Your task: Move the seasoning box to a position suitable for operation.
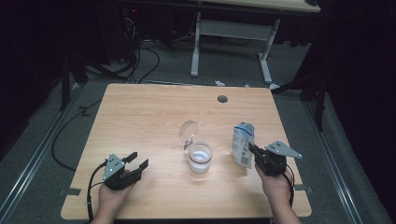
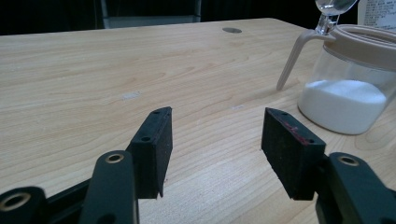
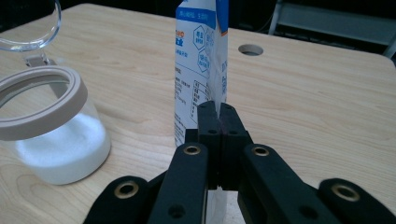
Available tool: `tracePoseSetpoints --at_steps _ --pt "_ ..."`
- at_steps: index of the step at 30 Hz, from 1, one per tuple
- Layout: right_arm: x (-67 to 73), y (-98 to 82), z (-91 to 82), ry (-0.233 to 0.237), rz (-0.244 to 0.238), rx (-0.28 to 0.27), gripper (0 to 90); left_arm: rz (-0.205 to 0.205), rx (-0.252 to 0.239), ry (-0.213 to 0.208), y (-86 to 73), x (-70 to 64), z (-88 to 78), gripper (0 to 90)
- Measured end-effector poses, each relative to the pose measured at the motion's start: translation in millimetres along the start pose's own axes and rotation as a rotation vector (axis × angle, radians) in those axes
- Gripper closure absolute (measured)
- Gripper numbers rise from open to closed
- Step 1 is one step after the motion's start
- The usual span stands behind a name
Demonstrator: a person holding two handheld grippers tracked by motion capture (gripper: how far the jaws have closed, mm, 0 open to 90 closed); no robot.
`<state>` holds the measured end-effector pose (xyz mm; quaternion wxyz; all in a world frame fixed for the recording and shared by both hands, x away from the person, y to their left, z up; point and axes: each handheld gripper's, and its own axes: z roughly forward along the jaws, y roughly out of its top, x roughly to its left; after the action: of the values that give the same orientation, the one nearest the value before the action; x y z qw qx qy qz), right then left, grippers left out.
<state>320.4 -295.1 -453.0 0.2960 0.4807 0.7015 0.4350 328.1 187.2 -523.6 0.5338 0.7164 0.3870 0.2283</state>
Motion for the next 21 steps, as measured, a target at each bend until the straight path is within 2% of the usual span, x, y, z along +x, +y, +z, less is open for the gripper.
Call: tracePoseSetpoints --at_steps 4,6,12,15,18,20,21 --pt "-3.5 -9.1 -1.5 -0.003 0.017 -0.048 90.0 0.004 0.006 -0.003 -0.4 -1.1 -2.0 45.5" --pt "-4.5 -13.1 -1.3 -0.010 0.004 -0.069 90.0 0.017 0.008 0.000 -0.3 -1.9 -3.6 46.4" --pt "-9.9 -23.4 -1.6 0.010 0.056 -0.138 90.0 0.021 0.011 0.004 -2.5 -1.6 -6.5 47.2" --pt "-8.8 -26.9 -4.1 0.011 0.041 -0.161 90.0 0.019 0.017 0.012 -3.7 -0.3 -7.1 47.5" --pt "-8.6 -30.9 -5.9 0.016 0.047 -0.188 90.0 0.007 0.018 0.041 -4.6 0.1 -8.0 48.2" --pt "-7.8 -31.8 -6.8 0.002 0.029 -0.202 90.0 0.005 0.014 0.048 -4.7 -0.4 -8.4 48.5" --pt "-8.4 -32.4 -6.9 0.003 0.035 -0.211 90.0 0.006 0.015 0.050 -4.7 -0.8 -8.5 48.4"
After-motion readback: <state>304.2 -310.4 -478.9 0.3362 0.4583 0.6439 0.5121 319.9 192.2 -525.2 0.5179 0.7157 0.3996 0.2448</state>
